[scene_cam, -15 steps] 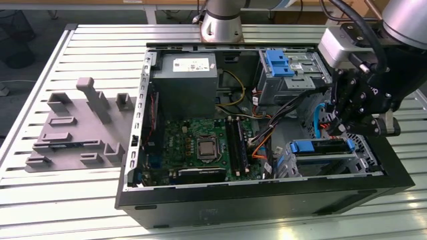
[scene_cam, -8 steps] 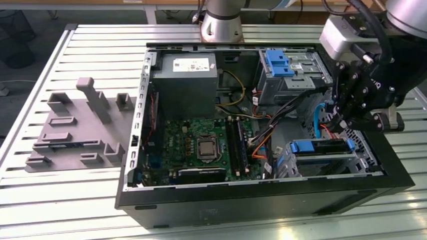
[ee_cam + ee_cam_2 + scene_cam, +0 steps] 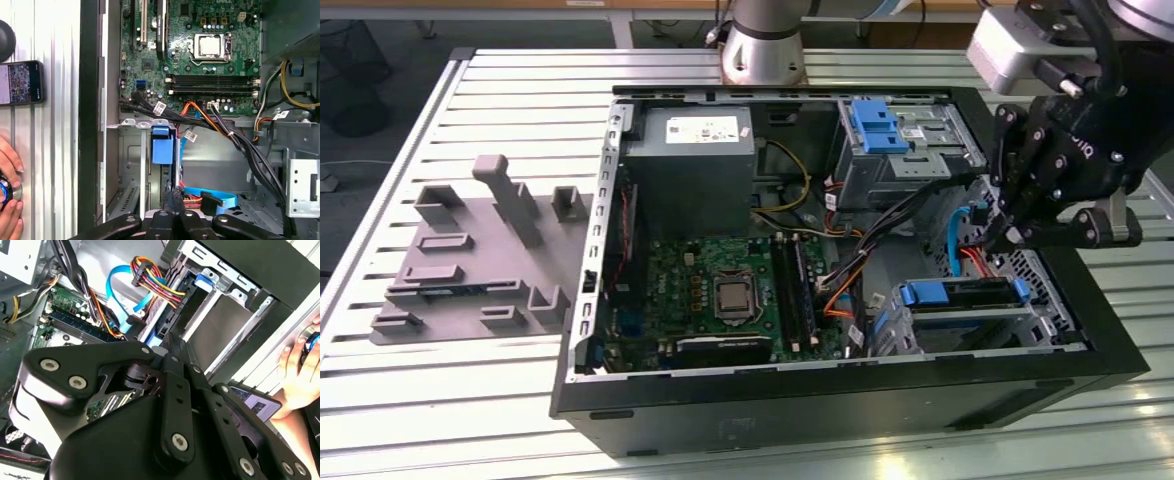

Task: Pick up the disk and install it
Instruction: 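Insert the second disk wire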

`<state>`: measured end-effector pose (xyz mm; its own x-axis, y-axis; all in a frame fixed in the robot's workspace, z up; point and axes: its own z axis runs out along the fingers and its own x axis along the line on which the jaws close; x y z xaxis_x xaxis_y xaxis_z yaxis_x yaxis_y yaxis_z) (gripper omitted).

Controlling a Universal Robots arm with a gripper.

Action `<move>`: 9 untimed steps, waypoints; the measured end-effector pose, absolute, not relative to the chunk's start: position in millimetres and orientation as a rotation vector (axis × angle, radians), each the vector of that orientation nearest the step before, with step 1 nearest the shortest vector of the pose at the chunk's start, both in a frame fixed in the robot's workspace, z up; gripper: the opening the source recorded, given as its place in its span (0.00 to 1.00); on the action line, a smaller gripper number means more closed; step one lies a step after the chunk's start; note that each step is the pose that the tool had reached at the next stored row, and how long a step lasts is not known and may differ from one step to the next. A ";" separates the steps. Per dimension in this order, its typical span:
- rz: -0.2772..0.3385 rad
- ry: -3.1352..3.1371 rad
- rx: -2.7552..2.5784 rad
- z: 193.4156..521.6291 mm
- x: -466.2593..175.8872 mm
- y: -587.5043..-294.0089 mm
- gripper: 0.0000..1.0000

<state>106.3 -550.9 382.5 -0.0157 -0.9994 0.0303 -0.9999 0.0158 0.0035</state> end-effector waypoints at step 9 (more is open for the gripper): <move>0.032 -2.221 2.186 393.2 106.3 -536.9 0.11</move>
